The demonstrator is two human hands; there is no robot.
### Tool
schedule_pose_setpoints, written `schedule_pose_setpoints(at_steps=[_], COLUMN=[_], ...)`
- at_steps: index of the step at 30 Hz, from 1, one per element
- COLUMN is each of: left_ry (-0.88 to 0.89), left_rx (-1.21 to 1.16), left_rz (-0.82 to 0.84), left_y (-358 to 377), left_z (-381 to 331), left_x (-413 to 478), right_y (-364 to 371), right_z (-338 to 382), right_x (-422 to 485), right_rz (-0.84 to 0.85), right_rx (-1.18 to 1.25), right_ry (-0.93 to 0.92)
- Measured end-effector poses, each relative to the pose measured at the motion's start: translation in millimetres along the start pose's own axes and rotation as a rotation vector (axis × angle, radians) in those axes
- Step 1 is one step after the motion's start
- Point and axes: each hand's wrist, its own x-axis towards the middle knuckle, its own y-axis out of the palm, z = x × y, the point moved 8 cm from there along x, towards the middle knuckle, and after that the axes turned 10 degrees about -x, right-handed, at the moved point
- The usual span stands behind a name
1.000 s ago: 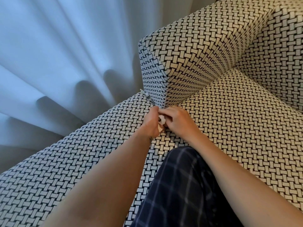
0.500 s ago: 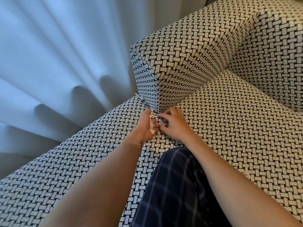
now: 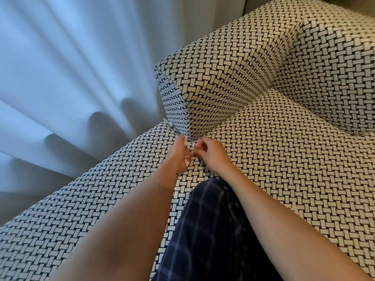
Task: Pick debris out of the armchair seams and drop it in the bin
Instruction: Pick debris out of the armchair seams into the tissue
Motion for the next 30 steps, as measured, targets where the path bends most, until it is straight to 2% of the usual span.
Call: schedule_pose_setpoints(at_steps=[4, 10, 16, 23, 30], left_ry=[-0.013, 0.040, 0.098, 0.111, 0.141], left_rx=[-0.057, -0.049, 0.090, 0.145, 0.202], left_rz=[0.077, 0.279, 0.385, 0.584, 0.623], left_y=[23, 92, 180, 306, 418], left_z=[-2, -10, -13, -4, 1], left_x=[-22, -70, -102, -141, -146], right_y=[-23, -81, -171, -271, -387], right_z=[-12, -30, -67, -121, -172], right_x=[-17, -47, -74, -82, -82], right_rz=[-0.081, -0.222, -0.338, -0.471, -0.590], right_rx=[0.353, 0.523, 0.615, 0.574, 0.430], right_ry=[0.112, 0.167, 0.202, 0.212, 0.191])
